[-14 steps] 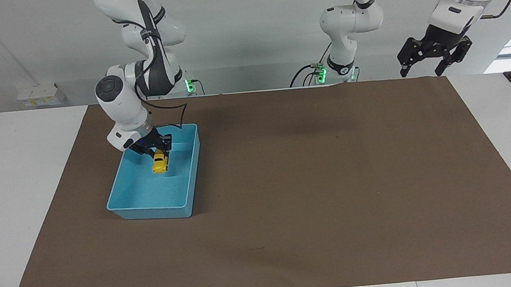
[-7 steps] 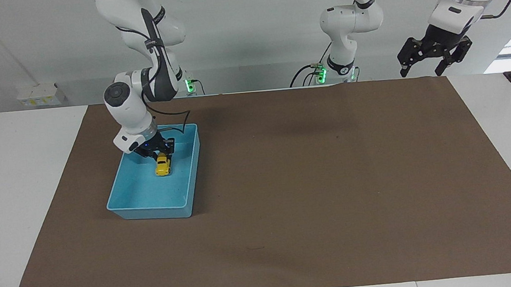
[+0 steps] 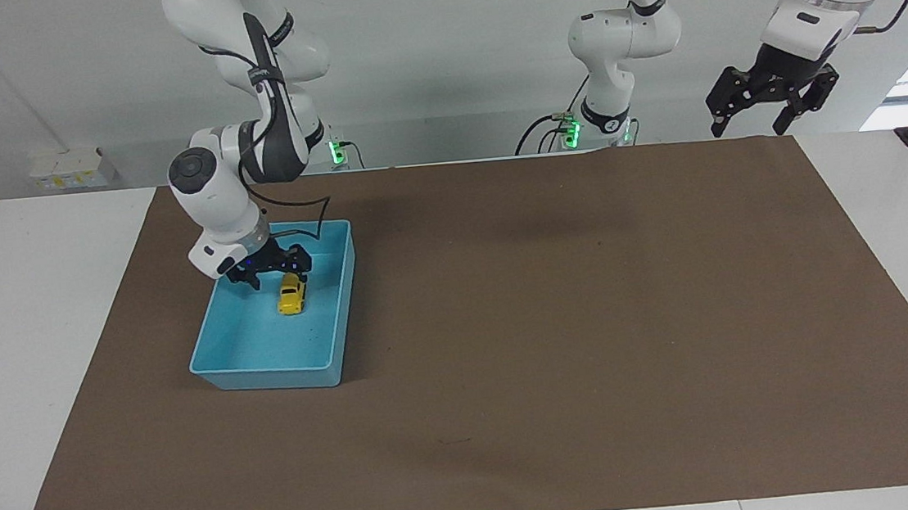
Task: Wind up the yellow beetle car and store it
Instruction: 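Open the right gripper to release the car in the bin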
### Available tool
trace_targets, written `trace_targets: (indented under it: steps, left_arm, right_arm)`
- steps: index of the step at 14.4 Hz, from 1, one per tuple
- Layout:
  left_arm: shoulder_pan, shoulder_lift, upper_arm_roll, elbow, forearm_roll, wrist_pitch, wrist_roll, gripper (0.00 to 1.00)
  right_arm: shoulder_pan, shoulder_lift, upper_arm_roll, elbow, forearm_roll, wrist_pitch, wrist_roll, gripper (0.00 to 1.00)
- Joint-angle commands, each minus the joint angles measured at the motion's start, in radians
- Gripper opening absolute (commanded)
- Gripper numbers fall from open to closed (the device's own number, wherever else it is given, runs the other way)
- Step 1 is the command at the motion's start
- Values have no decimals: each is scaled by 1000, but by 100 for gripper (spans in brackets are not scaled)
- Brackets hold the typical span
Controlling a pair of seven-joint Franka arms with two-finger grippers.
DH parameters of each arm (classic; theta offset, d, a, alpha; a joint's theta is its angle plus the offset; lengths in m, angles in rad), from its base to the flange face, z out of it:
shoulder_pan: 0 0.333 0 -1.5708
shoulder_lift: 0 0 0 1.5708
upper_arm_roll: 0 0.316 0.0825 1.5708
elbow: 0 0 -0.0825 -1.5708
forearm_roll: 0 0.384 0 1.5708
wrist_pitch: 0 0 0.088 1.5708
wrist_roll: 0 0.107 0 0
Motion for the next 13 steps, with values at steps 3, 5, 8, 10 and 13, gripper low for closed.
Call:
trace_targets:
  steps: [3,5,8,10,13]
  left_arm:
    - [21,-2,-14,12,7,-21,13,100]
    - [21,-4,-14,12,7,-21,13,100]
    - [21,-2,-14,12,7,-21,13,100]
    - [21,-4,-14,12,7,-21,13,100]
    - [21,-2,-14,12,7,-21,13,100]
  right_arm:
    - [-40,10,-2,175,-99,-125,-2,100]
    - [-45,10,-2,228,-110,-154,88,100]
    - [-27,10,1,336,-116,-240,157,100]
    - [-25,8,10,400,-114,-306,154,100]
    - [-21,-24,30,434,-96,-364,148,100]
